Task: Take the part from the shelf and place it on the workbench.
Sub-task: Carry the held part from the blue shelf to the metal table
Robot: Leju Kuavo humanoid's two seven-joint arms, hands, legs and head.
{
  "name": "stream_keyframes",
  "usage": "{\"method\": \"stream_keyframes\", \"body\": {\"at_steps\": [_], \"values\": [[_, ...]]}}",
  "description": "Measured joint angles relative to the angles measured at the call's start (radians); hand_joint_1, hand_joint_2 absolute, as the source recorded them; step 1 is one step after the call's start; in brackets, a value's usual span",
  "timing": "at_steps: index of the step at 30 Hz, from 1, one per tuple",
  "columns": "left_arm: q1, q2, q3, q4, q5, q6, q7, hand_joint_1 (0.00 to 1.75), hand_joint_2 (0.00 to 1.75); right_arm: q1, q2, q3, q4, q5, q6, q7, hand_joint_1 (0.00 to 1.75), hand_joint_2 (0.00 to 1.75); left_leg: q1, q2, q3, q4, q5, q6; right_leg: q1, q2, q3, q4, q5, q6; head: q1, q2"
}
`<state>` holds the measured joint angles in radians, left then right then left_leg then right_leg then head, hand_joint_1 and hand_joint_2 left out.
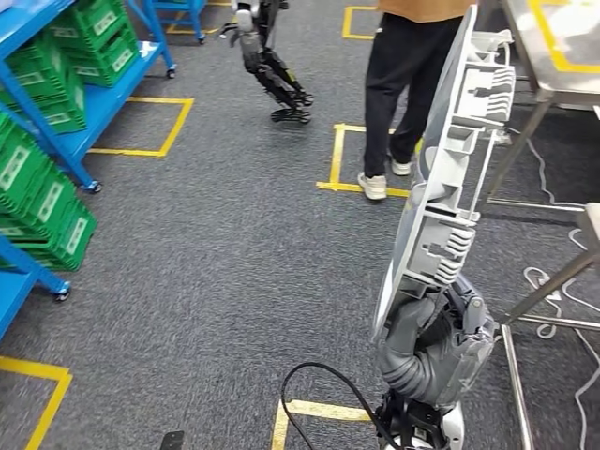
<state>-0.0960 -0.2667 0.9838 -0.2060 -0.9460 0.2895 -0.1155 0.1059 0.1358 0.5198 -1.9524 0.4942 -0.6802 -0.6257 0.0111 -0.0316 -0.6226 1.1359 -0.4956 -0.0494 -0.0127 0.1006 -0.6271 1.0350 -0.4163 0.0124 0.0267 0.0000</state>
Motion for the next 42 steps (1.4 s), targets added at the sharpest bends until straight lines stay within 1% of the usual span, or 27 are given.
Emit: {"method": "stream_keyframes", "body": {"at_steps": [1,3,5,6,7,9,11,12,13,14,16,18,20,21,23,25,26,27,28,30,32,34,35,36,38,40,42], "values": [[0.000,0.000,0.000,0.000,0.000,0.000,0.000,0.00,1.75,0.000,0.000,0.000,0.000,-0.001,0.000,-0.001,1.75,1.75,0.006,-0.029,0.029,-0.065,0.023,0.000,0.000,0.015,-0.002,0.003,0.001,0.005,0.000,0.000],[-0.002,0.000,0.000,0.000,0.000,0.000,0.000,0.00,1.75,-0.001,0.000,0.000,0.000,-0.002,0.000,-0.004,1.75,1.75,0.010,-0.068,0.058,-0.129,0.034,0.004,-0.002,0.038,-0.010,0.002,0.005,0.018,-0.002,0.000],[-0.004,-0.001,0.000,0.000,-0.001,0.000,0.000,0.00,1.75,0.001,0.000,-0.001,0.000,-0.004,0.000,-0.008,1.75,1.75,0.006,-0.050,0.061,-0.135,0.034,0.017,-0.006,0.054,-0.019,-0.003,0.012,0.032,-0.003,0.000],[-0.005,-0.001,0.000,0.000,-0.002,0.000,0.000,0.00,1.75,0.001,0.000,-0.001,-0.001,-0.004,0.000,-0.011,1.75,1.75,0.006,-0.037,0.061,-0.138,0.036,0.024,-0.006,0.036,-0.025,0.002,0.010,0.036,-0.001,0.000],[-0.005,-0.002,0.000,0.000,-0.003,0.000,0.000,0.00,1.75,0.002,0.000,-0.002,-0.001,-0.003,0.000,-0.015,1.75,1.75,0.005,-0.022,0.062,-0.140,0.039,0.032,-0.004,0.006,-0.038,0.022,-0.001,0.040,0.003,0.000],[-0.004,-0.002,0.000,0.000,-0.007,0.000,0.000,0.00,1.75,0.002,0.000,-0.003,-0.002,0.001,0.000,-0.021,1.75,1.75,0.001,0.009,0.064,-0.142,0.038,0.043,0.000,-0.068,-0.089,0.124,-0.056,0.044,0.010,0.000],[0.000,-0.001,0.000,0.000,-0.013,-0.001,0.003,0.00,1.75,0.004,0.000,-0.004,-0.003,0.006,0.000,-0.023,1.75,1.75,-0.003,0.043,0.066,-0.142,0.036,0.047,0.000,-0.091,-0.149,0.250,-0.109,0.047,0.011,0.000],[0.000,-0.001,0.000,0.000,-0.016,-0.002,0.004,0.00,1.75,0.007,0.000,-0.005,-0.003,0.010,0.000,-0.023,1.75,1.75,-0.003,0.060,0.067,-0.142,0.034,0.047,0.000,-0.094,-0.160,0.277,-0.113,0.047,0.011,0.000],[0.000,-0.001,0.000,0.000,-0.019,-0.003,0.005,0.00,1.75,0.010,0.000,-0.007,-0.004,0.013,0.000,-0.024,1.75,1.75,-0.004,0.075,0.068,-0.142,0.032,0.046,0.000,-0.096,-0.150,0.265,-0.099,0.047,0.011,0.000],[0.000,-0.002,-0.001,0.000,-0.022,-0.004,0.005,0.00,1.75,0.013,0.000,-0.008,-0.004,0.015,0.000,-0.024,1.75,1.75,-0.004,0.089,0.072,-0.142,0.030,0.044,0.000,-0.103,-0.120,0.215,-0.072,0.046,0.011,0.000],[-0.001,-0.002,-0.002,0.000,-0.027,-0.005,0.005,0.00,1.75,0.016,0.000,-0.011,-0.006,0.019,0.000,-0.024,1.75,1.75,-0.008,0.112,0.081,-0.141,0.021,0.036,0.004,-0.149,-0.039,0.081,-0.025,0.041,0.012,0.000],[-0.002,-0.002,-0.003,0.000,-0.030,-0.006,0.004,0.00,1.75,0.017,0.000,-0.011,-0.010,0.024,0.000,-0.025,1.75,1.75,-0.015,0.131,0.089,-0.140,0.014,0.026,0.010,-0.180,-0.001,0.015,-0.013,0.029,0.008,0.000],[-0.002,-0.001,-0.003,0.000,-0.033,-0.008,0.004,0.00,1.75,0.019,0.000,-0.011,-0.013,0.026,0.000,-0.026,1.75,1.75,-0.016,0.152,0.094,-0.143,0.010,0.016,0.012,-0.159,-0.004,0.011,-0.013,0.016,0.005,0.000],[-0.004,-0.002,-0.003,0.000,-0.035,-0.008,0.003,0.00,1.75,0.021,0.000,-0.011,-0.014,0.027,0.000,-0.026,1.75,1.75,-0.014,0.151,0.096,-0.141,0.004,0.010,0.012,-0.145,-0.004,0.009,-0.012,0.011,0.005,0.000],[-0.007,-0.004,-0.004,0.000,-0.037,-0.008,0.001,0.00,1.75,0.024,0.000,-0.011,-0.019,0.028,0.000,-0.026,1.75,1.75,-0.010,0.111,0.078,-0.092,-0.033,-0.001,0.007,-0.119,-0.003,0.004,-0.009,0.002,0.002,0.000],[-0.007,-0.004,-0.004,0.000,-0.038,-0.008,0.000,0.00,1.75,0.025,0.000,-0.011,-0.021,0.029,0.000,-0.025,1.75,1.75,-0.009,0.057,0.018,0.032,-0.096,-0.003,0.004,-0.093,-0.002,0.002,-0.008,-0.005,-0.002,0.000],[-0.006,-0.004,-0.004,0.000,-0.038,-0.007,0.000,0.00,1.75,0.025,0.000,-0.012,-0.021,0.030,0.000,-0.025,1.75,1.75,-0.009,0.046,-0.015,0.093,-0.118,-0.002,0.005,-0.078,-0.002,0.002,-0.008,-0.007,-0.003,0.000],[-0.004,-0.003,-0.004,0.000,-0.038,-0.007,0.000,0.00,1.75,0.026,0.000,-0.012,-0.021,0.030,0.000,-0.025,1.75,1.75,-0.009,0.042,-0.036,0.129,-0.122,0.000,0.005,-0.061,-0.002,0.002,-0.008,-0.007,-0.004,0.000],[-0.003,-0.002,-0.004,0.000,-0.039,-0.007,0.000,0.00,1.75,0.027,0.000,-0.012,-0.021,0.031,0.000,-0.025,1.75,1.75,-0.009,0.039,-0.042,0.130,-0.106,0.001,0.004,-0.044,-0.002,0.002,-0.007,-0.007,-0.003,0.000],[-0.004,-0.001,-0.004,0.000,-0.043,-0.008,0.002,0.00,1.75,0.030,0.000,-0.012,-0.022,0.032,0.000,-0.027,1.75,1.75,-0.005,0.019,-0.006,0.037,-0.031,0.003,0.002,-0.010,0.000,0.002,-0.006,-0.003,-0.004,0.000],[-0.005,-0.001,-0.005,0.000,-0.047,-0.008,0.004,0.00,1.75,0.032,0.000,-0.013,-0.025,0.032,0.000,-0.032,1.75,1.75,0.003,-0.034,0.043,-0.080,0.020,0.004,0.002,0.019,-0.004,0.006,-0.004,0.006,-0.004,0.000],[-0.006,-0.001,-0.005,0.000,-0.048,-0.006,0.006,0.00,1.75,0.035,0.000,-0.016,-0.028,0.029,0.000,-0.040,1.75,1.75,0.005,-0.062,0.061,-0.125,0.023,0.011,0.000,0.041,-0.013,0.005,0.001,0.019,-0.005,0.000],[-0.007,0.000,-0.005,0.000,-0.048,-0.005,0.006,0.00,1.75,0.037,0.000,-0.017,-0.029,0.027,0.000,-0.042,1.75,1.75,0.004,-0.053,0.063,-0.130,0.022,0.018,-0.003,0.052,-0.018,0.002,0.005,0.026,-0.006,0.000],[-0.008,0.000,-0.005,0.000,-0.047,-0.003,0.005,0.00,1.75,0.040,0.000,-0.019,-0.029,0.025,0.000,-0.044,1.75,1.75,0.003,-0.041,0.063,-0.131,0.025,0.025,-0.004,0.046,-0.023,0.001,0.006,0.032,-0.006,0.000],[-0.009,0.000,-0.005,0.000,-0.043,0.000,0.001,0.00,1.75,0.042,0.000,-0.022,-0.031,0.023,0.000,-0.046,1.75,1.75,0.002,-0.014,0.065,-0.135,0.028,0.040,0.001,-0.006,-0.045,0.040,-0.018,0.039,-0.001,0.000],[-0.007,0.001,-0.005,0.000,-0.038,0.000,-0.003,0.00,1.75,0.042,0.000,-0.024,-0.033,0.024,-0.001,-0.050,1.75,1.75,-0.004,0.015,0.066,-0.136,0.026,0.049,0.005,-0.070,-0.098,0.155,-0.078,0.042,0.005,0.000],[-0.005,0.003,-0.005,0.000,-0.036,0.000,-0.005,0.00,1.75,0.044,0.000,-0.027,-0.034,0.026,-0.001,-0.052,1.75,1.75,-0.008,0.048,0.067,-0.136,0.024,0.052,0.004,-0.089,-0.150,0.267,-0.120,0.044,0.005,0.000]]}}
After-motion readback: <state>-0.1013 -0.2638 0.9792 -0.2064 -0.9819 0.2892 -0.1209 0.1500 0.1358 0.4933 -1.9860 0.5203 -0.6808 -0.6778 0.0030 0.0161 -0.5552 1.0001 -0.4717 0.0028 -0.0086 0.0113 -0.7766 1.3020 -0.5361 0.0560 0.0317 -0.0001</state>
